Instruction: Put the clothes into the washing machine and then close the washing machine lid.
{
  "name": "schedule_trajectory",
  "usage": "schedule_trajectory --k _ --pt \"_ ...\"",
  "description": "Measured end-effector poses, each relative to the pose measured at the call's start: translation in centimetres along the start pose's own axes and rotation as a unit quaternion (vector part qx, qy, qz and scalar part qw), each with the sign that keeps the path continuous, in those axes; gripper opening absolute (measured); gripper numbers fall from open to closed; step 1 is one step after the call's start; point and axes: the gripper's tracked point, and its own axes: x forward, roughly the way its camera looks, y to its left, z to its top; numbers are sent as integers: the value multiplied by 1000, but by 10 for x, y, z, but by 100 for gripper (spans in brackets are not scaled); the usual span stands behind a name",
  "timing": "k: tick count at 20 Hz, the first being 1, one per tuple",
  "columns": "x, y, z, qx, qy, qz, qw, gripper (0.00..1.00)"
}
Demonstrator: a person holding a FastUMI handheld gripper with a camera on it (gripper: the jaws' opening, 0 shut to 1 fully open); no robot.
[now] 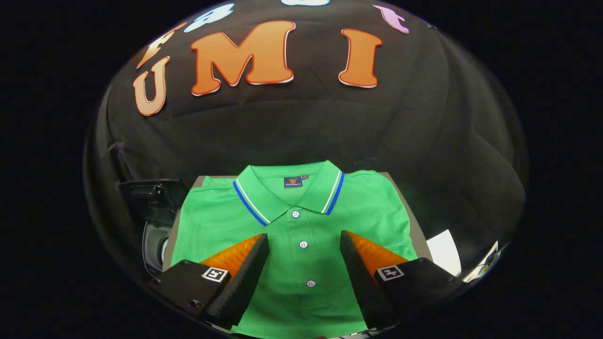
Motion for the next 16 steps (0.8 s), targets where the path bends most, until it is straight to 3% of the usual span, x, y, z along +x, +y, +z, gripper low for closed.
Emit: schedule_trajectory --k 4,8,15,16 --pt "10 5 -6 20 76 19 997 97" --pt "7 6 -6 9 151 12 988 98" --pt "10 12 -5 7 215 10 977 97" --pt "10 15 -5 2 216 13 976 89"
